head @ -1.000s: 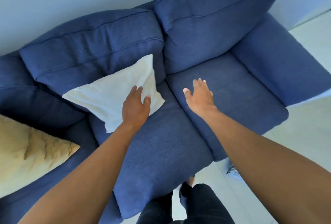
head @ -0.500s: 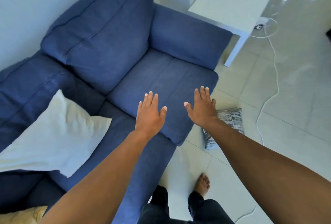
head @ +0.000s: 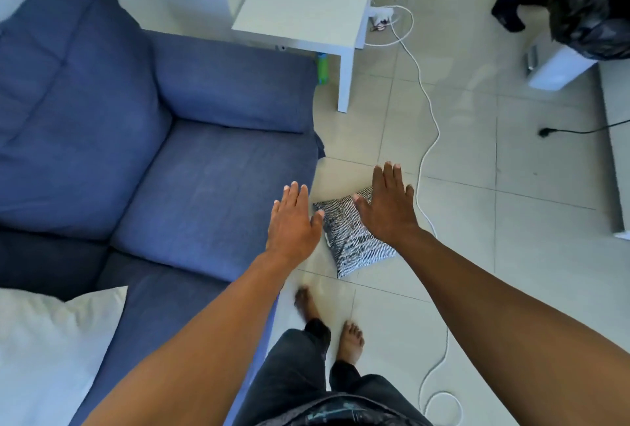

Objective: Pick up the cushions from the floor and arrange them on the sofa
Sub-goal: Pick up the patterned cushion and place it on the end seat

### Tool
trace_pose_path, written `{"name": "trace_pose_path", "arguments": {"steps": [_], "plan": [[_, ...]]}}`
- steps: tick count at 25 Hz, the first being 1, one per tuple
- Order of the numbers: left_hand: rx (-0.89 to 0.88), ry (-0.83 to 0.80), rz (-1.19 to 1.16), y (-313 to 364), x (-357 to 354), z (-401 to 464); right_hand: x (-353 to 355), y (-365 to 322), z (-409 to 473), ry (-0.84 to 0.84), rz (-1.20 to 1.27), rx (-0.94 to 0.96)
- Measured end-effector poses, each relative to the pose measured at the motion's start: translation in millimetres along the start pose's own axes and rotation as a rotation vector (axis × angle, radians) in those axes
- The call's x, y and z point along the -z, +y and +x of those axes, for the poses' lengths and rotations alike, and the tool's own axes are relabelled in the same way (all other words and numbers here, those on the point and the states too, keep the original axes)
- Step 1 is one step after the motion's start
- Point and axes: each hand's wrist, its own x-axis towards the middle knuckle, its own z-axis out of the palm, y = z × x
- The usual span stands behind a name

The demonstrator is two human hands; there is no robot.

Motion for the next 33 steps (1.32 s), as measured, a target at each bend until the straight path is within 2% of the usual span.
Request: {"name": "trace_pose_path", "arguments": {"steps": [7, 15, 21, 25, 33], "plan": [[-0.091, -0.106, 0.020, 27, -24, 80, 2, 46, 42, -0.023, 0.047, -0.114], [-0.012, -0.251, 0.011, 26, -73, 161, -33, 87, 127, -0.083, 0.140, -0.207], [0.178, -0.339, 0.002, -5, -184, 230, -135, 154, 220, -0.191, 0.116, -0.179], [0.222, -0.343, 0.005, -32, -260, 272, -201, 198, 272, -0.214, 0.061, -0.155], [0.412, -0.405, -0.030, -126, -433, 339, -362, 278, 365, -0.288, 0.082, -0.170]]}}
